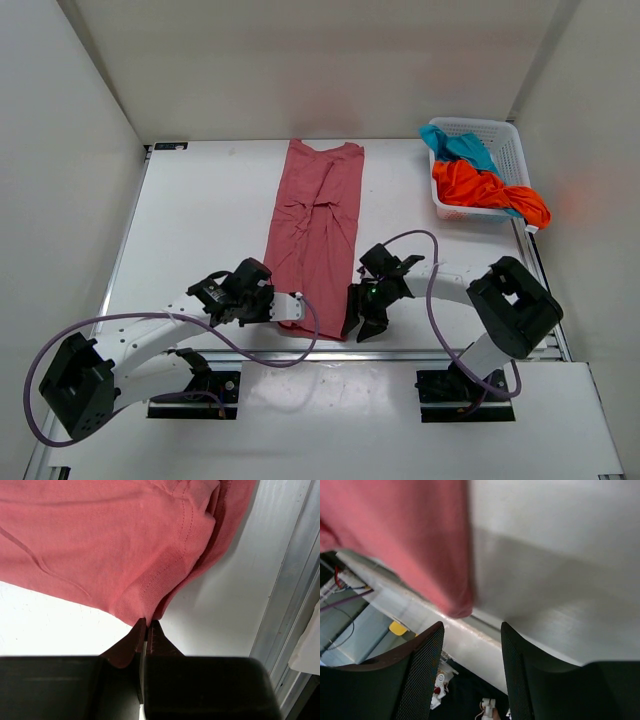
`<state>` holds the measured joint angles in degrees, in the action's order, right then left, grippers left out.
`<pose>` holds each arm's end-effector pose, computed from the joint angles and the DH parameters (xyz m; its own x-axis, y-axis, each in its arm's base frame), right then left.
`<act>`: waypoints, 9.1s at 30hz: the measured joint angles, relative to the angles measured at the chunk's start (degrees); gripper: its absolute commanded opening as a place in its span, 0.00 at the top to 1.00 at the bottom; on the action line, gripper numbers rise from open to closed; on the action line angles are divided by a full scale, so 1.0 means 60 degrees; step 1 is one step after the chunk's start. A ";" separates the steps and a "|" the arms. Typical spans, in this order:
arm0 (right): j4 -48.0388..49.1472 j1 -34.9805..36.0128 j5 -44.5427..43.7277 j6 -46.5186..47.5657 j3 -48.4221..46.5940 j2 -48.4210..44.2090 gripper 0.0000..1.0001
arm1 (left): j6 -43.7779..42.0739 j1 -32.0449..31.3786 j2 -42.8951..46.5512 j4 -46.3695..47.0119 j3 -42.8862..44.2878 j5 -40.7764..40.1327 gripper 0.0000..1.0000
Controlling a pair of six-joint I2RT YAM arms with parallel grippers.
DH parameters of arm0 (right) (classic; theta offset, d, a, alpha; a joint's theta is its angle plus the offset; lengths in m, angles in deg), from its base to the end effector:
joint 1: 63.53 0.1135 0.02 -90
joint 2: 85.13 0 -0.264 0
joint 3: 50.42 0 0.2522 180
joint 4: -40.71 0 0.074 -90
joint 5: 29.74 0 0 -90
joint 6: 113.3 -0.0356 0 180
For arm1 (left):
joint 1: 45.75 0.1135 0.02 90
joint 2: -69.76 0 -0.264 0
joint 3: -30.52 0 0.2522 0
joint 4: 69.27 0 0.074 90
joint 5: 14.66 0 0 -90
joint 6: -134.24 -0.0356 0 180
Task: Fold and stack the t-shirts
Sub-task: Grab the bottom of the folded rectangular tshirt with both arms, then fold the folded rectangular tshirt in 1/3 of the way, then grab one side of the 2/3 rectangular tshirt with both arms, then fold the long partially folded tshirt into a neat square
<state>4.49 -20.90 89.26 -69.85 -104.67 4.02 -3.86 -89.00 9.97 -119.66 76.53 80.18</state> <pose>0.1774 0.1867 0.1337 -0.9926 -0.0507 0.1105 0.0186 0.8347 0.5504 0.1289 -0.1254 0.1830 0.0903 0.9333 -0.3475 0.9618 0.0088 0.2736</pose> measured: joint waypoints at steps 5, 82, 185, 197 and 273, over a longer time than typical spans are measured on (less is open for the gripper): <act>0.0073 -0.0051 -0.0084 -0.0204 -0.0153 0.0339 0.46 | 0.0098 0.0000 0.0000 -0.0033 0.0000 0.0022 1.00; -0.3169 -0.5220 0.0674 0.3078 -1.1912 0.7530 0.61 | 0.2670 0.2834 -0.9016 0.2696 0.8819 -0.3118 0.56; -0.2386 -0.0841 0.2299 0.2422 -0.0998 -0.0521 1.00 | 0.1679 -0.0710 -0.1756 -0.3905 0.2965 -0.0601 1.00; -0.0688 -0.0579 0.3246 -0.1162 0.1388 -0.3909 1.00 | 0.2102 -0.0331 -0.3049 -0.6553 0.7242 0.0499 1.00; 0.0798 -0.4335 -0.0780 0.0317 -0.3785 0.1974 0.38 | 0.6135 0.3512 -1.0797 -0.1322 1.1085 0.0219 0.25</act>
<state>9.27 -46.91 84.58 -67.94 -127.38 15.86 32.95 -67.93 -54.82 -127.59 143.04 81.49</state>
